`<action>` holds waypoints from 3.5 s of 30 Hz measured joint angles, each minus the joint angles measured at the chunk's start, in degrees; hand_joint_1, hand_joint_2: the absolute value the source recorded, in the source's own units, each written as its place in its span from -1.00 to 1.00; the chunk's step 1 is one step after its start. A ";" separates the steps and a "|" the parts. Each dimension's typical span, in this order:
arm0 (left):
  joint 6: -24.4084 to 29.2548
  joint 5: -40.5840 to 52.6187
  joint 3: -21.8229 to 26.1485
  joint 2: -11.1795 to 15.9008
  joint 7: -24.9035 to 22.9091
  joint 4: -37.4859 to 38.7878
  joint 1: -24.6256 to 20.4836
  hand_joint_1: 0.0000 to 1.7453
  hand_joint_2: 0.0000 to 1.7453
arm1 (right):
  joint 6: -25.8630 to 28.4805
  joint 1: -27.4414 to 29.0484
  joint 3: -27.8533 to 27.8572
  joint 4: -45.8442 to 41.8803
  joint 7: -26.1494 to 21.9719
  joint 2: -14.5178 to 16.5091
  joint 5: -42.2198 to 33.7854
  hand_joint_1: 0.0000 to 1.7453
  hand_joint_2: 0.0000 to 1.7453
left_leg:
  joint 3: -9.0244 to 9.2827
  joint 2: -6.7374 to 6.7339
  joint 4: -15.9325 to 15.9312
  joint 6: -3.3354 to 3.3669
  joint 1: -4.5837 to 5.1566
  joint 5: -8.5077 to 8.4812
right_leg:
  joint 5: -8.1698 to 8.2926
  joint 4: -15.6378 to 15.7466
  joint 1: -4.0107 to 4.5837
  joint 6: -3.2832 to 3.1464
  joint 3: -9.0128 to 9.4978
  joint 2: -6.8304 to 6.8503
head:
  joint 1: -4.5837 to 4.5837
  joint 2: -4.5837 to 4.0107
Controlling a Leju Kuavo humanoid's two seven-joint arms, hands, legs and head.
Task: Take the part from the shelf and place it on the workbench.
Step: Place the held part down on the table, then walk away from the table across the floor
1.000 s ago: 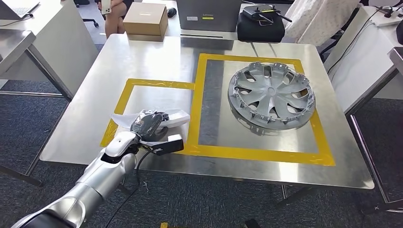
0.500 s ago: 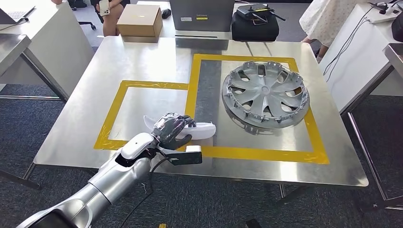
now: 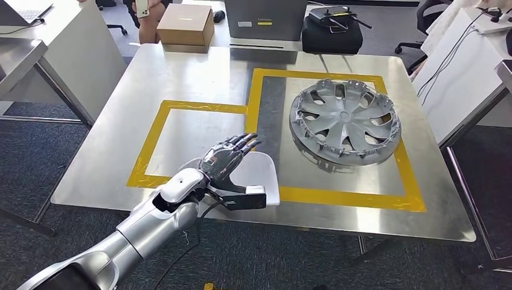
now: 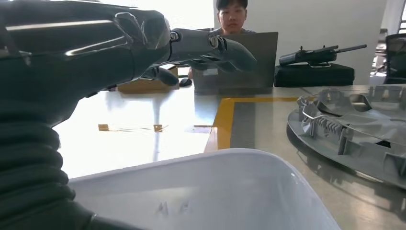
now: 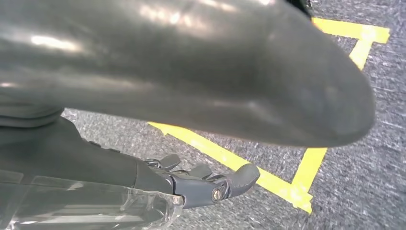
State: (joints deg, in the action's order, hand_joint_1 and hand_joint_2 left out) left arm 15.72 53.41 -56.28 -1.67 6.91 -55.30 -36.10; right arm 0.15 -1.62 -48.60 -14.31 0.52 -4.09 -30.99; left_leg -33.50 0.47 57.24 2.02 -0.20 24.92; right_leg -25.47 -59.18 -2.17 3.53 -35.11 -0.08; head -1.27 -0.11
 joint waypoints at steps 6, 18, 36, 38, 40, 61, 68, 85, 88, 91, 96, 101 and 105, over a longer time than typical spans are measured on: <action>-0.95 2.92 0.17 0.19 -8.77 -1.89 0.00 -1.00 -1.00 | 1.10 1.02 -0.20 -2.03 1.82 -0.99 -1.49 -1.00 -1.00 | -1.83 -0.14 3.60 -1.41 -0.48 2.51 | 0.47 1.19 0.09 -2.33 0.60 -0.22 | -0.20 0.00; 1.53 -20.54 8.71 2.22 -1.79 -15.59 7.62 -1.00 -1.00 | 1.18 1.33 -2.20 -3.69 2.53 -2.08 -3.83 -1.00 -1.00 | -0.76 -0.49 0.79 1.05 0.73 0.82 | 0.45 1.51 1.31 -2.43 0.84 -0.23 | -0.21 0.00; -17.11 -68.57 15.91 11.20 25.60 -39.05 24.85 -1.00 -1.00 | -0.06 0.95 -6.44 -3.81 0.74 -4.41 -7.04 -1.00 -1.00 | -0.46 -0.25 2.08 -0.83 0.08 1.96 | 0.25 1.52 0.42 -2.30 1.66 -0.11 | -0.11 0.00; -17.42 -68.96 16.42 12.33 26.57 -39.39 26.18 -1.00 -1.00 | -0.07 0.62 -6.81 -3.81 0.75 -4.44 -7.08 -1.00 -1.00 | -2.78 -0.29 8.19 -1.48 -0.15 6.34 | 0.71 1.57 0.37 -3.04 1.09 -0.09 | -0.15 0.00; -17.40 -69.03 16.84 13.40 27.06 -39.39 27.79 -1.00 -1.00 | -0.11 0.38 -7.20 -3.81 0.78 -4.47 -7.21 -1.00 -1.00 | -5.20 -0.30 15.23 -1.81 -0.36 10.03 | 1.23 1.54 0.55 -3.45 0.27 -0.06 | -0.16 0.00; -16.68 -66.03 21.15 14.62 24.04 -31.32 35.42 -1.00 -1.00 | -0.10 1.67 -7.73 -3.68 -1.34 -4.44 -11.75 -1.00 -1.00 | -2.75 -0.77 -0.43 0.95 0.74 -3.12 | -4.07 -0.01 0.98 -0.59 6.18 0.06 | 0.05 0.00; -16.03 -67.37 22.92 14.08 22.83 -26.86 36.49 -1.00 -1.00 | 0.07 2.01 -7.82 -3.70 -1.44 -4.38 -13.30 -1.00 -1.00 | -5.36 -0.49 4.94 -1.63 0.00 1.84 | -1.92 2.90 0.81 -3.86 5.13 0.27 | -0.12 0.00; -2.45 -68.90 23.77 11.79 17.33 -4.57 34.22 -1.00 -1.00 | 0.73 2.33 -11.32 -3.67 -2.06 -4.26 -19.08 -1.00 -1.00 | 2.87 -0.78 -2.55 1.63 0.15 0.35 | -5.13 -8.09 0.79 -2.57 -4.07 0.13 | 0.08 0.00; -1.13 -68.75 23.65 10.91 15.68 1.44 33.84 -1.00 -1.00 | 0.84 2.26 -11.98 -3.64 -2.10 -4.50 -20.20 -1.00 -1.00 | 0.14 -0.96 -2.30 1.62 0.61 -1.88 | -5.49 -13.42 0.82 -1.28 -2.71 0.13 | 0.08 0.00; -0.91 -69.28 23.54 9.99 13.57 6.56 33.09 -1.00 -1.00 | 0.99 1.97 -12.45 -3.62 -2.08 -4.72 -20.85 -1.00 -1.00 | -2.37 -0.98 -1.54 1.14 0.84 -3.58 | -3.93 -2.37 1.15 -1.17 6.15 0.14 | 0.04 0.00; -1.85 -69.88 23.30 9.06 9.45 15.46 31.39 -1.00 -1.00 | 1.28 1.43 -13.39 -3.49 -1.95 -4.69 -21.60 -1.00 -1.00 | -3.78 -0.98 -0.87 -0.59 0.48 -5.08 | -4.14 4.25 1.56 -3.26 8.93 0.20 | 0.04 0.00; -3.17 -70.28 22.89 8.98 6.05 23.82 30.37 -1.00 -1.00 | 1.57 0.97 -13.89 -3.35 -1.90 -4.43 -21.82 -1.00 -1.00 | -7.20 -0.67 12.87 -2.37 -0.29 6.72 | -0.50 4.18 1.28 -4.36 5.20 0.33 | -0.26 0.00; -3.49 -70.57 22.69 8.87 4.66 28.16 30.01 -1.00 -1.00 | 1.70 0.66 -14.40 -3.27 -1.89 -4.23 -21.86 -1.00 -1.00 | -0.49 -0.63 9.83 -2.19 -0.56 3.20 | 1.90 3.33 1.31 -3.68 1.68 0.29 | -0.28 0.00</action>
State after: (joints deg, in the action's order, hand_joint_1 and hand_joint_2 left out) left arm 12.23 -17.16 -33.58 7.21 11.57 -27.15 -6.09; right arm 1.85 -0.95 -63.00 -17.58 -1.37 -8.32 -52.85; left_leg -33.98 -0.16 67.07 -0.17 -0.76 28.12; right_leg -23.57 -55.86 -0.87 -0.15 -33.42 0.21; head -1.55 -0.11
